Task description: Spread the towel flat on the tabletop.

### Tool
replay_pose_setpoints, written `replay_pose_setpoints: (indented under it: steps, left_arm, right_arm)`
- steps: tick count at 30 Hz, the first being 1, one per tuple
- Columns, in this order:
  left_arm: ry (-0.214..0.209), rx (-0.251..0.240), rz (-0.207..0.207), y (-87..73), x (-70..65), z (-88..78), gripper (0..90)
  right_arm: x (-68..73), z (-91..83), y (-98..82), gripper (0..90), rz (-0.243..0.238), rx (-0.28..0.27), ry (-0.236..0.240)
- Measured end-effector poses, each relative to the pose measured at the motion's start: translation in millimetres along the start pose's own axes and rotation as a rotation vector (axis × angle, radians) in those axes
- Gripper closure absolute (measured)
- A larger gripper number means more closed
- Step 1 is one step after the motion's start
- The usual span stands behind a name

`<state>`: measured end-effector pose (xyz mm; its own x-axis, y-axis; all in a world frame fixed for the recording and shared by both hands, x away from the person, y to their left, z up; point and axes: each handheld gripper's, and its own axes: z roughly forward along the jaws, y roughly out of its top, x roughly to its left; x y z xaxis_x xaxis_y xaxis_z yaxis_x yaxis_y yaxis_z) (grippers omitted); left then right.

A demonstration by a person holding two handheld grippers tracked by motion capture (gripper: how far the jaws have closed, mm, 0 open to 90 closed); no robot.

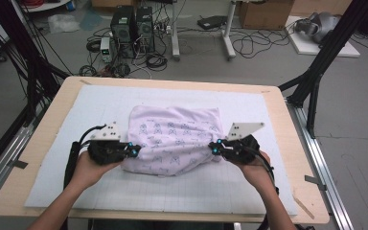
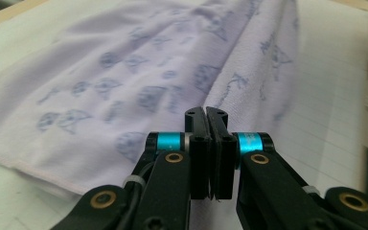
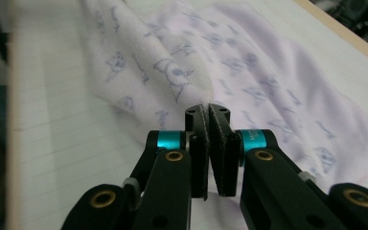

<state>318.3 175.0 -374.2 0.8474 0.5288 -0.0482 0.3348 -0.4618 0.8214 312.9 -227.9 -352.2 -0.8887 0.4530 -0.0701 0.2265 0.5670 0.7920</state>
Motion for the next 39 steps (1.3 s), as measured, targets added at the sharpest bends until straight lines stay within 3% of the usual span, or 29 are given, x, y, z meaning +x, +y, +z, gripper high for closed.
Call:
replay_pose_setpoints:
  steps: [2, 6, 8, 10, 13, 15, 19, 23, 26, 29, 35, 39]
  left_arm:
    - [0.039, 0.007, -0.038, 0.5, 16.3, 14.8, 87.9]
    - [0.078, 0.029, -0.115, -4.1, 40.4, 40.5, 87.9]
    - [0.097, 0.063, -0.13, -9.7, 49.0, 52.4, 87.8]
    - [0.096, 0.098, -0.153, -16.6, 56.9, 63.8, 87.7]
    - [0.097, 0.096, -0.167, -18.1, 60.0, 63.9, 86.2]
    - [0.107, 0.082, -0.167, -16.6, 59.5, 56.9, 80.8]
    - [0.098, 0.011, -0.184, -13.7, 59.0, 30.5, 70.7]
    - [0.078, -0.003, -0.133, -14.4, 45.5, 5.5, 62.6]
    - [0.061, 0.012, -0.09, -20.7, 31.0, -1.5, 57.4]
    - [0.033, 0.018, -0.066, -30.6, 16.4, -1.9, 51.4]
    - [0.016, 0.091, -0.016, -49.2, 2.2, 12.9, 46.1]
    - [0.013, 0.126, -0.016, -51.9, 6.5, 30.7, 63.1]
  right_arm:
    - [-15.8, 14.5, -0.5, 86.9, 0.04, 0.004, -0.011]
    - [-44.1, 46.7, -3.3, 86.8, 0.091, 0.06, -0.036]
    - [-57.0, 61.3, -8.6, 86.8, 0.143, 0.06, -0.035]
    - [-64.6, 77.9, -13.5, 85.9, 0.164, 0.098, -0.029]
    - [-68.2, 88.8, -17.8, 82.2, 0.188, 0.108, -0.025]
    - [-67.0, 86.0, -17.2, 77.4, 0.187, 0.092, -0.032]
    - [-58.0, 63.8, -10.3, 71.2, 0.158, 0.026, -0.053]
    - [-36.8, 44.4, -6.9, 66.4, 0.108, -0.029, -0.05]
    - [-17.6, 40.8, -9.0, 59.3, 0.095, -0.036, -0.007]
    - [1.9, 46.2, -12.7, 54.4, 0.073, -0.037, 0.051]
    - [21.8, 67.0, -24.8, 48.1, 0.064, 0.016, 0.07]
    - [26.8, 87.6, -26.4, 49.7, 0.057, 0.053, 0.072]
